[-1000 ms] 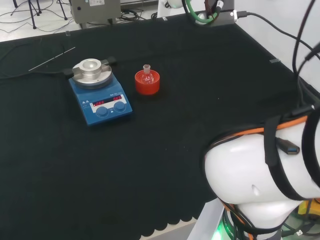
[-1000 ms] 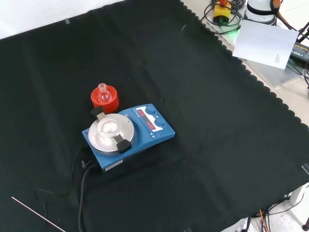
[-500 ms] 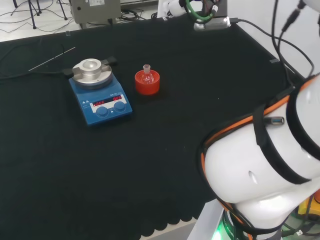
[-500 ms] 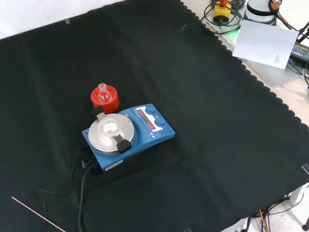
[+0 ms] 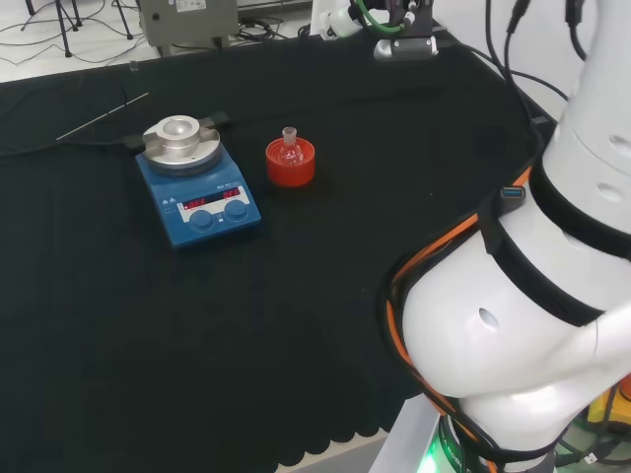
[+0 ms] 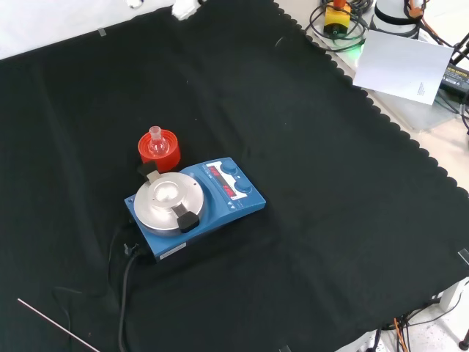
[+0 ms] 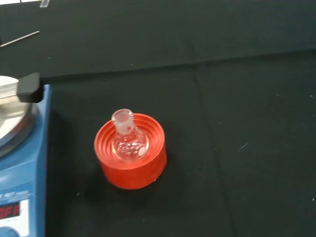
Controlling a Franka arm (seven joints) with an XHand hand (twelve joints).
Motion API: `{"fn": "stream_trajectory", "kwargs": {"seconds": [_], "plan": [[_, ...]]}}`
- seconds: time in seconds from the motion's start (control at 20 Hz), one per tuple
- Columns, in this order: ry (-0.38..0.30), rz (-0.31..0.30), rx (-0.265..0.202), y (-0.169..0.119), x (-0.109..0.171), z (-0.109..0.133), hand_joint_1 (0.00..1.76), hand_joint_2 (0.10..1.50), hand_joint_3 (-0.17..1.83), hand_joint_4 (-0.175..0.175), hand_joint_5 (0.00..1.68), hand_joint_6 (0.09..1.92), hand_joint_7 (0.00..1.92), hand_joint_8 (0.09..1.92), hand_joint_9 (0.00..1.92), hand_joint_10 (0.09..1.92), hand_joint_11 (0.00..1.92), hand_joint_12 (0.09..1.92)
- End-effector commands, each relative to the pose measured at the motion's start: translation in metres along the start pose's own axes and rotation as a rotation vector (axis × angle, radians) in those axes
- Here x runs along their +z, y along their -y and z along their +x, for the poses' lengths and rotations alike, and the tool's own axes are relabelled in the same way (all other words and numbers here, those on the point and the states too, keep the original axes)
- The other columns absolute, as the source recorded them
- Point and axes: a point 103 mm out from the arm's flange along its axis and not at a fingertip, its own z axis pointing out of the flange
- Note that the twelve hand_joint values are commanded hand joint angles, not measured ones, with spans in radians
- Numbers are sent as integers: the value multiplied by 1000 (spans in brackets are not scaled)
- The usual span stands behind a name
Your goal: Pick up the round-bottom flask.
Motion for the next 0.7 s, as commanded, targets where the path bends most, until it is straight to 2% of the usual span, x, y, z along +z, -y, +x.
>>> {"fn": "stream_trajectory", "kwargs": {"seconds": [0.05, 0.35, 0.45, 0.7], "plan": [[-52, -49, -3, -67, 26, 1, 447, 1099, 276, -46, 316, 87, 73, 554, 153, 694, 0, 1032], [-81, 5, -6, -112, 59, 7, 584, 1033, 269, -51, 356, 87, 77, 574, 175, 703, 0, 1069], [-111, 19, -3, -123, 70, 5, 620, 1013, 272, -51, 365, 87, 80, 580, 178, 703, 0, 1077], [-151, 32, -12, -142, 96, 4, 679, 892, 444, -50, 390, 87, 87, 610, 192, 702, 0, 1086]]}}
